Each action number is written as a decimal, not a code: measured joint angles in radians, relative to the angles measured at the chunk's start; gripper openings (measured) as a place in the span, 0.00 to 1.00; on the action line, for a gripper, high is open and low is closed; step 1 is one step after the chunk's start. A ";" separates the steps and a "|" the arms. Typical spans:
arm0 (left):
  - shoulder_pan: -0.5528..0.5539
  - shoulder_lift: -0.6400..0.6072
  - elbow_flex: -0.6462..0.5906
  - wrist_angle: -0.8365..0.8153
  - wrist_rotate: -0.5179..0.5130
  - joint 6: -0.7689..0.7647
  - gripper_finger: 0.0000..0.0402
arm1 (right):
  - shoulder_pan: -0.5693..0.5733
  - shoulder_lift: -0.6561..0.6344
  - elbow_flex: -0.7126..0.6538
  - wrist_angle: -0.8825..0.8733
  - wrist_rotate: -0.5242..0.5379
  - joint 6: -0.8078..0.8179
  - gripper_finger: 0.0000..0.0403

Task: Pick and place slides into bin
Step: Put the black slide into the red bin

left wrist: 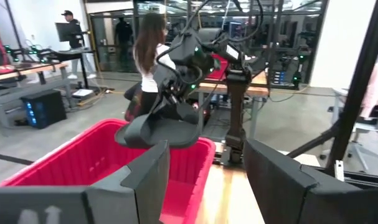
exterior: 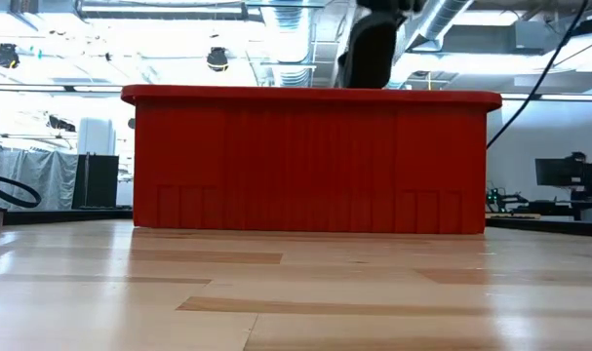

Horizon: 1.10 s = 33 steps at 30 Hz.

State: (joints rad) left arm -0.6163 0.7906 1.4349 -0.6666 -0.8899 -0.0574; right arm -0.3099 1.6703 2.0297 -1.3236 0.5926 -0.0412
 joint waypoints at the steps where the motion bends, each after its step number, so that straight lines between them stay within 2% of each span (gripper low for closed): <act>1: 0.000 0.000 0.000 0.001 -0.007 0.001 0.49 | -0.020 -0.009 -0.033 0.038 -0.015 -0.022 0.00; 12: 0.000 0.000 0.000 0.012 -0.040 0.001 0.49 | -0.253 -0.146 -0.419 0.416 -0.228 -0.159 0.00; 16: 0.000 0.000 0.000 0.031 -0.041 0.002 0.49 | -0.292 -0.156 -0.520 0.511 -0.246 -0.198 0.00; 24: 0.000 0.000 0.000 0.038 -0.044 0.002 0.49 | -0.350 -0.085 -0.629 0.648 -0.303 -0.264 0.00; 29: 0.000 0.001 0.000 0.037 -0.116 0.002 0.49 | -0.400 -0.032 -0.644 0.686 -0.314 -0.308 0.00; 33: 0.000 0.001 0.000 0.038 -0.164 0.021 0.49 | -0.444 -0.012 -0.670 0.741 -0.366 -0.322 0.00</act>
State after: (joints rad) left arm -0.6165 0.7918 1.4349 -0.6289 -1.0542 -0.0368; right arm -0.7540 1.6587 1.3592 -0.5829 0.2264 -0.3631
